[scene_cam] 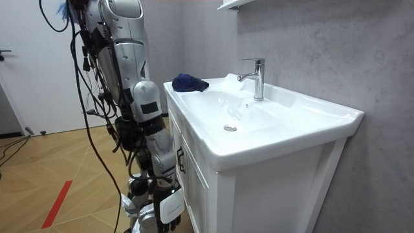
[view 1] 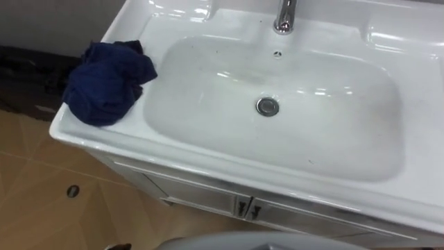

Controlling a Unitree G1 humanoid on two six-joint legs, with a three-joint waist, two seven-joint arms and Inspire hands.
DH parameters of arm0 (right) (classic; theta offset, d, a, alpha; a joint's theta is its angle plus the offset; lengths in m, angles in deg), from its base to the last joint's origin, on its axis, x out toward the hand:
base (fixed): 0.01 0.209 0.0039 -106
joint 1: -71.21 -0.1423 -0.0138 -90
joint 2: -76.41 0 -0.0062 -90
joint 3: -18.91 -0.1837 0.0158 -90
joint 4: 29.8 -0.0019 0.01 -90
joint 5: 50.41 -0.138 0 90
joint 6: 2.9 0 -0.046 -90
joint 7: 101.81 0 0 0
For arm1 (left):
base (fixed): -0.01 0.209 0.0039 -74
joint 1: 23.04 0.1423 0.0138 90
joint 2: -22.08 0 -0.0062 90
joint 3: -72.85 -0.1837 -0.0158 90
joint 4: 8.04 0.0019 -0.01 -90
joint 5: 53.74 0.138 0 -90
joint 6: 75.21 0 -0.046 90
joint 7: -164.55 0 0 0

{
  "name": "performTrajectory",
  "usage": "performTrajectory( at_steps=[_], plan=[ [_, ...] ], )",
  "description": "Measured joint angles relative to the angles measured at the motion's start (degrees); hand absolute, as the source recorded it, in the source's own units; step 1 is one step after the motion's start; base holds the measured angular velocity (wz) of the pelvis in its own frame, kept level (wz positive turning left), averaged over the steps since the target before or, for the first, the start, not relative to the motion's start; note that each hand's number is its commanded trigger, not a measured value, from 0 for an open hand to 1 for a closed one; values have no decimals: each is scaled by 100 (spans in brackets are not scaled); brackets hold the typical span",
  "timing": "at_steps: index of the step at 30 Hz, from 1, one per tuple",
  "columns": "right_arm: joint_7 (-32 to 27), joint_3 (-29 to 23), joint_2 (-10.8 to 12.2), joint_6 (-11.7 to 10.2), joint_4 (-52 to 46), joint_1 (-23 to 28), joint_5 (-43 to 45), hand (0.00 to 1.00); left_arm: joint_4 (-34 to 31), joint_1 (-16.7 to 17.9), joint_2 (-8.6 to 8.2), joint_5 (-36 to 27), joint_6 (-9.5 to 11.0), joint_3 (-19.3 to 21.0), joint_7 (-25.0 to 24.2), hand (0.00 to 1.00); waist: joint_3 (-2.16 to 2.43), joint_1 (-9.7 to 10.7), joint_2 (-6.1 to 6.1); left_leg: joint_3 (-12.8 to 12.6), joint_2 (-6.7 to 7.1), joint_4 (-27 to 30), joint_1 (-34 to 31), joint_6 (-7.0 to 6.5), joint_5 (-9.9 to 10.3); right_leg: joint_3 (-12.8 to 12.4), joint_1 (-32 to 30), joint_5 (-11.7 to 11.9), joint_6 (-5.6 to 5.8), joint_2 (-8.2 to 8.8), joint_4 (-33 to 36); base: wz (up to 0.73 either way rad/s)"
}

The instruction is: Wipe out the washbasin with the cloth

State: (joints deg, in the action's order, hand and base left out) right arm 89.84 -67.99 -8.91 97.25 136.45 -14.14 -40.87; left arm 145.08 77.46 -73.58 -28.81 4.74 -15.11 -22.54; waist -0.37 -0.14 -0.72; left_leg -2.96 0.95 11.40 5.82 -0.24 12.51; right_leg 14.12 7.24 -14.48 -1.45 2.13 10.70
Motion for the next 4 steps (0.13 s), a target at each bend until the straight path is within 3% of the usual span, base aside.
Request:
performTrajectory(
  at_steps=[4],
  plan=[
    [-102, -2, 12, 29, -47, -1, -35, 0, 75, -11, -7, 45, -44, -2, -24, 0, -1, -2, 1, -22, -3, -11, 59, -10, 6, -37, 25, 1, 1, 1, 23, -3]
  ],
)
